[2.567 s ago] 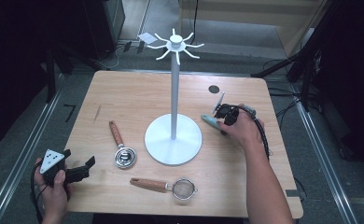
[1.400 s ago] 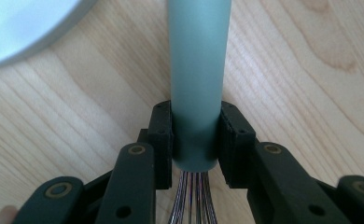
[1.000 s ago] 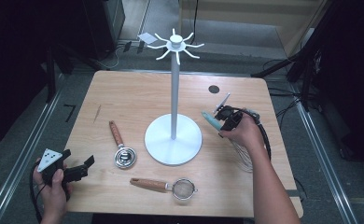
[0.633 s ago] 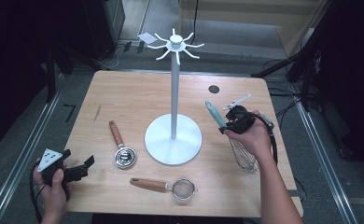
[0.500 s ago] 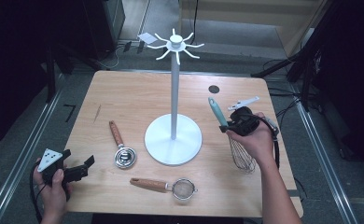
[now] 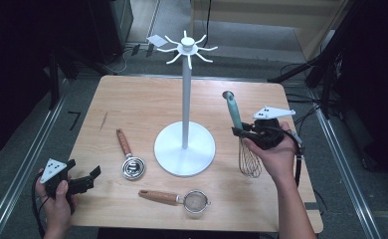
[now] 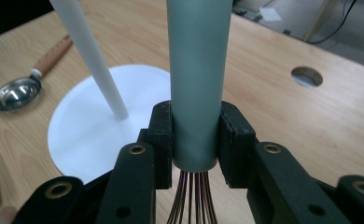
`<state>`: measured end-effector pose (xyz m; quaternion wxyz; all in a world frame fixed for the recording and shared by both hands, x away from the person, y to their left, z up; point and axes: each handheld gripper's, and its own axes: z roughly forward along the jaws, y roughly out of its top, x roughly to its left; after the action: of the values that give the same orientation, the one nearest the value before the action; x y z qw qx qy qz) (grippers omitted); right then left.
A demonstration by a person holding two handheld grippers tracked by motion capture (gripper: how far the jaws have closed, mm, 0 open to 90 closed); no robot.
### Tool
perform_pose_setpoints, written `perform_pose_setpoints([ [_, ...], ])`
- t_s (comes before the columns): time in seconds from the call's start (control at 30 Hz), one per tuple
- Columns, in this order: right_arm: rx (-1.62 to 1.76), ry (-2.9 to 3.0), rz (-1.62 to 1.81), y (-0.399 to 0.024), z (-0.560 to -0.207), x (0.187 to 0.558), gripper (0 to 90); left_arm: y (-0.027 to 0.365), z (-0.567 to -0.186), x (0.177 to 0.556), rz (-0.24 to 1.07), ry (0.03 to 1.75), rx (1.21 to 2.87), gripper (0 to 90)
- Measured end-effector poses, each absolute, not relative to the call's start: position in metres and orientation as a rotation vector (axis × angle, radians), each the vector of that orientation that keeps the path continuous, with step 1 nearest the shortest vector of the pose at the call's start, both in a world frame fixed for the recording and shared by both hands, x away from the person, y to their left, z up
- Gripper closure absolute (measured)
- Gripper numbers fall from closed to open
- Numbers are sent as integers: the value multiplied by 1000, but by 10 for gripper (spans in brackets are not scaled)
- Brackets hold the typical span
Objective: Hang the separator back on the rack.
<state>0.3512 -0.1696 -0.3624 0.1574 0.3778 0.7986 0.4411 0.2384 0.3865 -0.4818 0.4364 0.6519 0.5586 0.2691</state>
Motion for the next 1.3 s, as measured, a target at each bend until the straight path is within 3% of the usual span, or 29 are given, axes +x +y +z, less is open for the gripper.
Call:
perform_pose_setpoints([
  [1.3,800,2040,1701,-129,-296,318,711,386,-482,239,670,1387,1624,0],
])
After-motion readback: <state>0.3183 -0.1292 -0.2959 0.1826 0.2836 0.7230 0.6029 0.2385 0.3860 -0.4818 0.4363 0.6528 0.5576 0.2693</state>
